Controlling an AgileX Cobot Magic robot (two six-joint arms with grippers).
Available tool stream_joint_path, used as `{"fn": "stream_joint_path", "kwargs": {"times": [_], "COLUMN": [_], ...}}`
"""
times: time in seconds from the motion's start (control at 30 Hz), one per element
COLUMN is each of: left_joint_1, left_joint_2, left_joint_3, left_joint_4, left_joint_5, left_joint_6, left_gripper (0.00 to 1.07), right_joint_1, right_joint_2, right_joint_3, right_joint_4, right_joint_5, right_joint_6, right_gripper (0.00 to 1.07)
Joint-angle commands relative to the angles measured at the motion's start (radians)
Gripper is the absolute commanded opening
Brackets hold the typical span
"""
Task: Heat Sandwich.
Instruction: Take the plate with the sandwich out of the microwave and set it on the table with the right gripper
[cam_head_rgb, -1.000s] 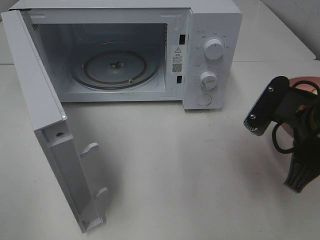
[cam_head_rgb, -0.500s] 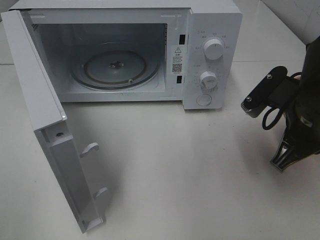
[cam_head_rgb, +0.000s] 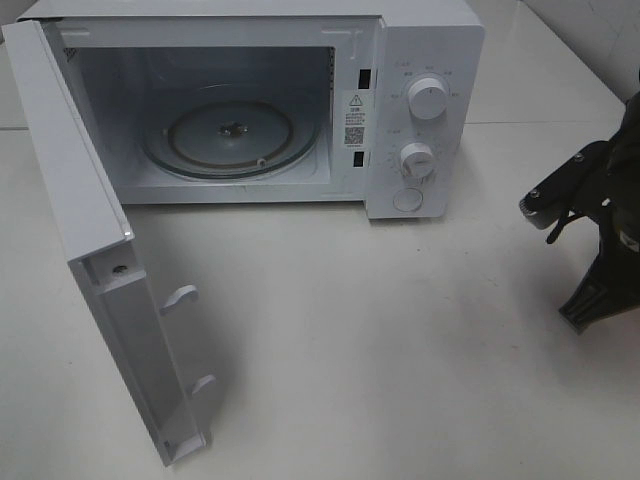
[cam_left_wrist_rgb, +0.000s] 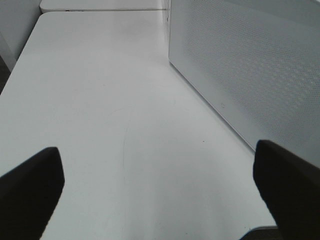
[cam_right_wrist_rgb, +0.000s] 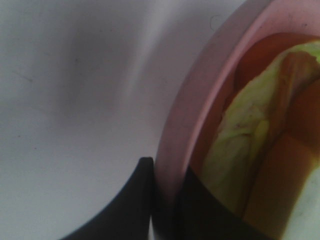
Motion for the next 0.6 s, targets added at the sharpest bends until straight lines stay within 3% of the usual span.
{"fn": "stream_joint_path", "kwargs": {"times": [0.03,0.6], "left_joint_1": [0.003,0.003], "left_joint_2": [-0.007,-0.007], "left_joint_3": [0.0,0.0], "left_joint_4": [-0.004,-0.004], "left_joint_5": [-0.01,-0.01], "left_joint_6": [-0.001,-0.001], "left_gripper": [0.98,0.98], "right_joint_1": [-0.03,-0.056], "right_joint_2": [0.03,0.165], "right_joint_3": [-0.009,-0.009], "right_joint_4": [-0.04,-0.115], "right_joint_5": [0.004,-0.04], "right_joint_6": [0.037,0.159], "right_gripper": [0.0,0.0]}}
